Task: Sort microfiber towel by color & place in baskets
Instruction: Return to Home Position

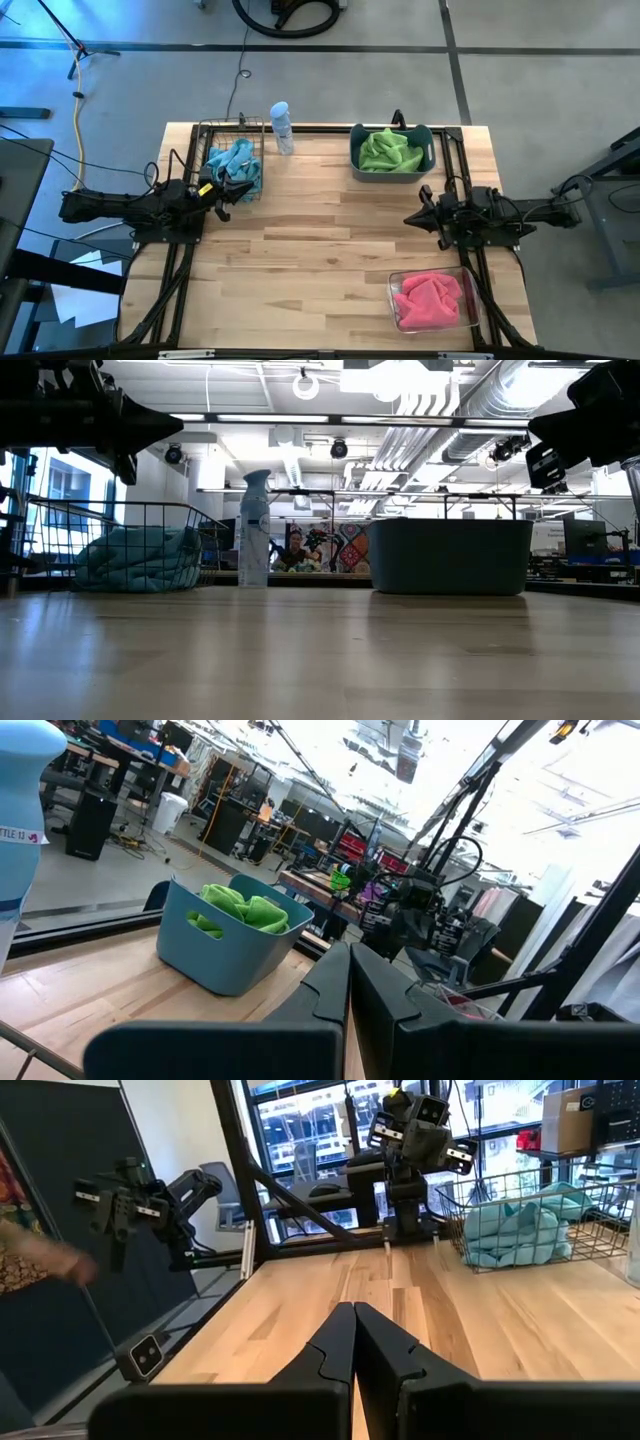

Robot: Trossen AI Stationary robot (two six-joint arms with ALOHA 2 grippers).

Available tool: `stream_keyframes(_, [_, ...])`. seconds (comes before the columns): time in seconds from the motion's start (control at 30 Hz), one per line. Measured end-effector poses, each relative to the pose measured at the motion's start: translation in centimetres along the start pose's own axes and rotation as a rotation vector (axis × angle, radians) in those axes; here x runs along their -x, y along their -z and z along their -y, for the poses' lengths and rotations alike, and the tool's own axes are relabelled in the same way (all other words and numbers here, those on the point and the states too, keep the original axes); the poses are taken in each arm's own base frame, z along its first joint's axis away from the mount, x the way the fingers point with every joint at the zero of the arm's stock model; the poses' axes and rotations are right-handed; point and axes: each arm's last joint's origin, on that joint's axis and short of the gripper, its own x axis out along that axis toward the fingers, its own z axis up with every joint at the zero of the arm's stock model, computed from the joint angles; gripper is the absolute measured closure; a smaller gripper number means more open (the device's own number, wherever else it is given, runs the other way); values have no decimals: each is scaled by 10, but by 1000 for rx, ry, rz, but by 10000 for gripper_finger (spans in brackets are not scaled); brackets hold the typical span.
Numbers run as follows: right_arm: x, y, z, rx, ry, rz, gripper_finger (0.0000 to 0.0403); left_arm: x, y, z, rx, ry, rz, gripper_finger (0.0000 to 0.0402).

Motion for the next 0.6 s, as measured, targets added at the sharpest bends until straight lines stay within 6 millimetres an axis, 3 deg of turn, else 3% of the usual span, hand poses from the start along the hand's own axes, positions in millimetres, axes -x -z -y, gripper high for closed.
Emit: stream_keyframes(0.6, [1,-1,-1,-2,-11,8,402,0,0,0,0,0,0,401])
